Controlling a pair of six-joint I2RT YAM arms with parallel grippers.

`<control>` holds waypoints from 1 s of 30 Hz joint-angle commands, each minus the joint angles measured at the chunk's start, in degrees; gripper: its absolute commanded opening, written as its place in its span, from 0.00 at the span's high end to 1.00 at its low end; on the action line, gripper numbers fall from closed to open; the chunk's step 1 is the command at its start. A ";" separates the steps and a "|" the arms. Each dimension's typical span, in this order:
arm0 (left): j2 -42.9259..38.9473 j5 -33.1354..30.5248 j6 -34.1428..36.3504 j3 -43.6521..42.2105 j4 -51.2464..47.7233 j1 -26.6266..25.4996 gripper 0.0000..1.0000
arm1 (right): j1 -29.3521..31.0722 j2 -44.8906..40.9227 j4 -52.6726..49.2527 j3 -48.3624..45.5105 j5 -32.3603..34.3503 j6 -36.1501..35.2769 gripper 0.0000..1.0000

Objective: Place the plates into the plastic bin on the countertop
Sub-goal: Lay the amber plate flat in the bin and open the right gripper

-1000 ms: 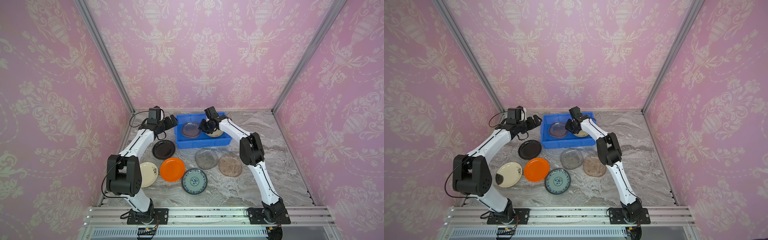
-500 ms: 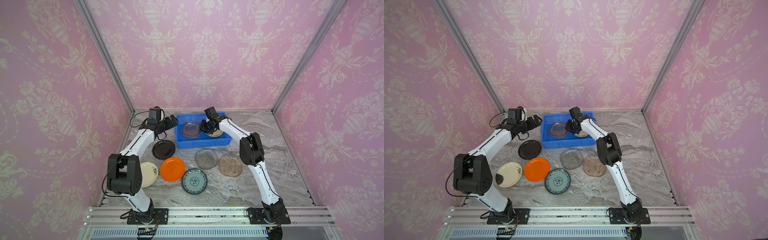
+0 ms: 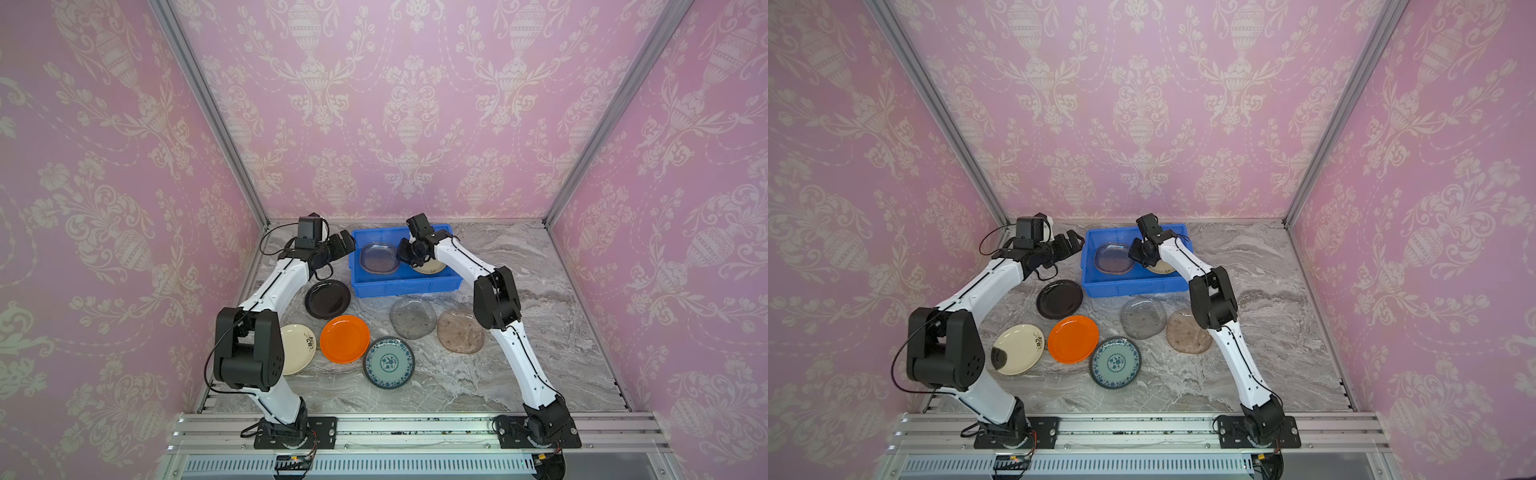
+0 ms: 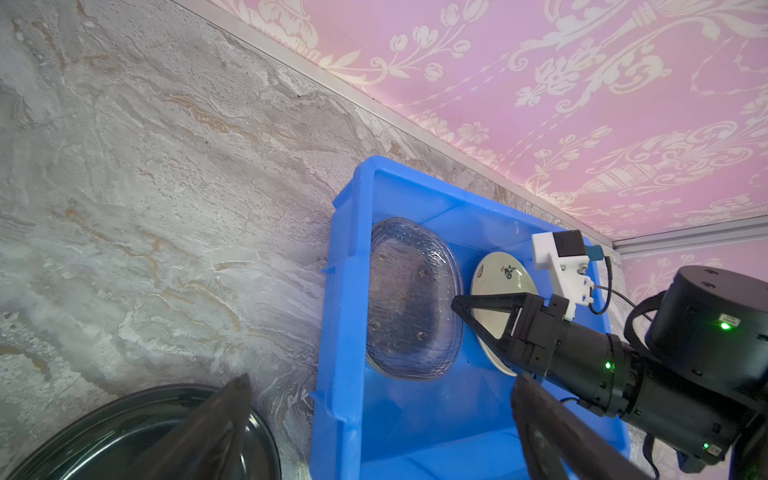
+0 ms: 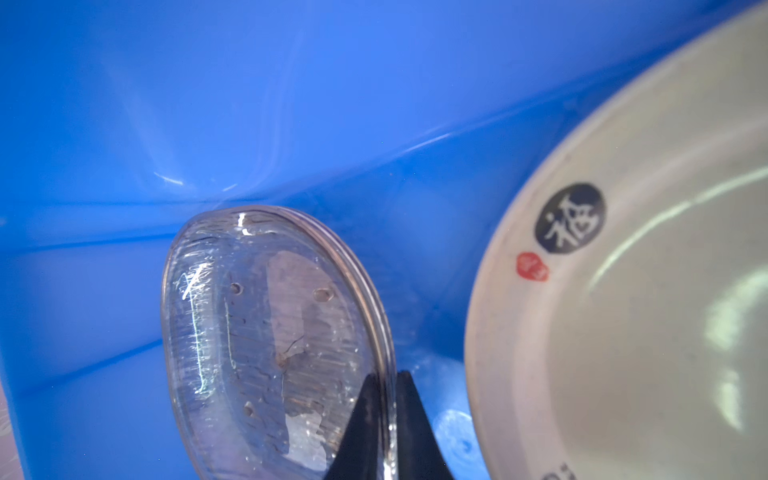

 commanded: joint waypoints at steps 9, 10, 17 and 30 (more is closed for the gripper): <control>1.10 0.93 0.05 -0.59 0.36 0.64 0.01 | 0.24 2.90 -0.48 6.20 -3.16 -2.02 0.71; 1.11 0.70 0.27 -0.42 0.17 0.64 0.01 | 0.17 2.26 -0.24 5.77 -3.31 -2.33 0.71; -0.47 -3.24 3.57 -0.61 -0.82 0.97 0.01 | -0.68 -5.90 2.39 0.57 -1.67 -5.85 0.68; -6.42 -6.77 3.47 -5.73 0.82 1.45 0.01 | 1.62 -31.96 7.49 -22.54 14.20 -25.67 0.00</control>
